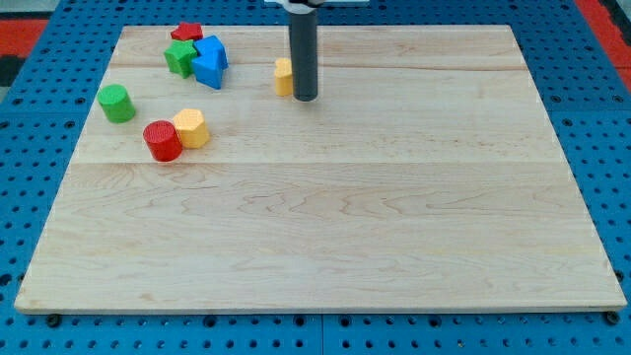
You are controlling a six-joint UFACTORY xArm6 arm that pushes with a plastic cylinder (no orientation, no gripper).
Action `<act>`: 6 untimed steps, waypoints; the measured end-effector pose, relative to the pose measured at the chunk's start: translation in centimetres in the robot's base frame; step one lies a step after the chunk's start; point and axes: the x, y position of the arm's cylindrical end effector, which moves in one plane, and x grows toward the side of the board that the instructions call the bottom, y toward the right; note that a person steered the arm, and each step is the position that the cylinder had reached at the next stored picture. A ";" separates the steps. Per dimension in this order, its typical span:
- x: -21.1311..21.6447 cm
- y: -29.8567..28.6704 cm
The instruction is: Push the yellow heart into blue cube
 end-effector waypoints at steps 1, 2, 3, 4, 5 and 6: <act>-1.6 -1.5; -3.8 -5.5; -4.2 -7.1; -4.4 -6.8; -4.7 -4.1; -6.1 -5.6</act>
